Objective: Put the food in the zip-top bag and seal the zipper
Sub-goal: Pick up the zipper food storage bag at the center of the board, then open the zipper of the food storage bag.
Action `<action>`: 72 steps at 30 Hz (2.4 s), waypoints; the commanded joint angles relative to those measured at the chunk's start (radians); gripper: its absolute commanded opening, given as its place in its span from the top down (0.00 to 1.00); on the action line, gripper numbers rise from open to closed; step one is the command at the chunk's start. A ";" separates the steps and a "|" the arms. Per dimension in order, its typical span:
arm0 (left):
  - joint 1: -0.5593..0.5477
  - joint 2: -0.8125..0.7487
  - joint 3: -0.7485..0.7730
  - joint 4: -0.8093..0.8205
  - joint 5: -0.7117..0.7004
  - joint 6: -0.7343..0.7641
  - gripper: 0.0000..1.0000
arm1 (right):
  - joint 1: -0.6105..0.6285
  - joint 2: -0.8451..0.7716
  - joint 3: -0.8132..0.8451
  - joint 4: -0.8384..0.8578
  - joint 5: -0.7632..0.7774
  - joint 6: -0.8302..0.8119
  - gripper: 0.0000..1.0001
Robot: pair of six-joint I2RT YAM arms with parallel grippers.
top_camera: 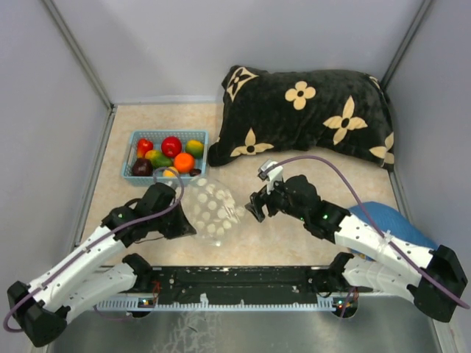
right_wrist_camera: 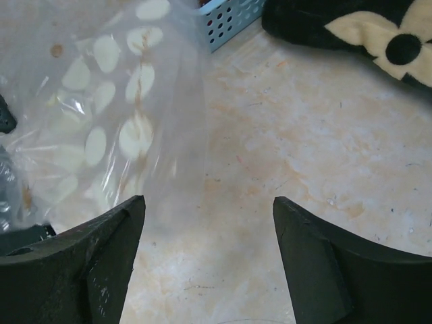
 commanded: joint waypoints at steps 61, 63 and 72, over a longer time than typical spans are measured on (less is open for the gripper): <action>-0.220 0.786 0.396 0.530 0.003 0.182 0.89 | 0.090 0.118 -0.180 0.307 0.263 0.170 0.62; -0.220 0.791 0.394 0.536 0.011 0.178 0.89 | 0.090 0.140 -0.180 0.316 0.265 0.159 0.58; -0.219 0.734 0.367 0.534 -0.022 0.168 0.61 | 0.089 0.151 -0.200 0.348 0.313 0.179 0.96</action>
